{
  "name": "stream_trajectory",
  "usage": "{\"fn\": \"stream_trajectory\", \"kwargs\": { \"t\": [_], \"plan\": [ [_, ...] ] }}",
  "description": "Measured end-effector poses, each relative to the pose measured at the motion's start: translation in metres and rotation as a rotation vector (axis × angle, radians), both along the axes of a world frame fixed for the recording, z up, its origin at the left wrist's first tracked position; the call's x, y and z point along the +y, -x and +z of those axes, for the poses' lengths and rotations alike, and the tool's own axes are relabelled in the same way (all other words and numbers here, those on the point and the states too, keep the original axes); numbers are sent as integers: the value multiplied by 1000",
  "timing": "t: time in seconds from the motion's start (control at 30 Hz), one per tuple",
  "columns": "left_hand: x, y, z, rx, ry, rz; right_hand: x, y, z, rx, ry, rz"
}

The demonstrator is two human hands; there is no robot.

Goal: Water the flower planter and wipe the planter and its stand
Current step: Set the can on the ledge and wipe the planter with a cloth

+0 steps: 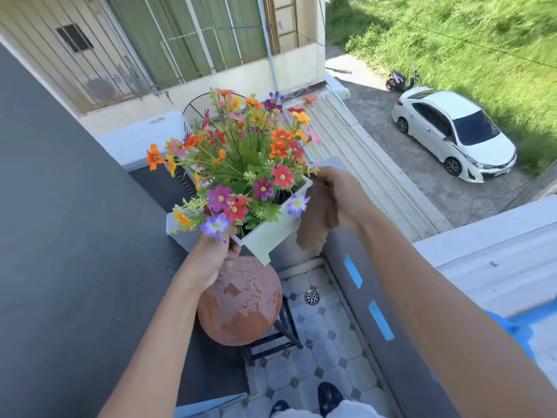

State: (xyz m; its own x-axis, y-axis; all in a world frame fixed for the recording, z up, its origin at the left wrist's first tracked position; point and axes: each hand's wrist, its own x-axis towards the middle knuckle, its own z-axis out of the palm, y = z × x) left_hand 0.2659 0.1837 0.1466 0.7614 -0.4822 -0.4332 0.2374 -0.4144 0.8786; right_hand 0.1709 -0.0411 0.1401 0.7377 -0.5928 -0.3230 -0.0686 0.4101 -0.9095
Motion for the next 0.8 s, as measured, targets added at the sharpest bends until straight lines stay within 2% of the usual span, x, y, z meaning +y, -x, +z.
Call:
{"fn": "stream_trajectory", "kwargs": {
  "t": [0.07,0.13,0.23,0.47,0.57,0.7,0.8],
  "plan": [
    [7,-6,-2,-35,2,-20,1,-2,1,14,65,7],
    [15,-10,-4,-87,11,-74,5,-2,0,54,221,46],
    [22,-7,-1,-140,38,-128,8,-4,-11,76,256,62],
    [18,-1,2,-151,40,48,23,-1,-37,57,368,257],
    [24,-4,-7,-175,-26,70,26,5,-42,29,346,299],
    [40,-7,-29,-222,-172,128,27,0,-45,-19,277,243],
    [51,-9,-40,-222,-178,154,34,-13,-48,-5,255,228]
  ]
}}
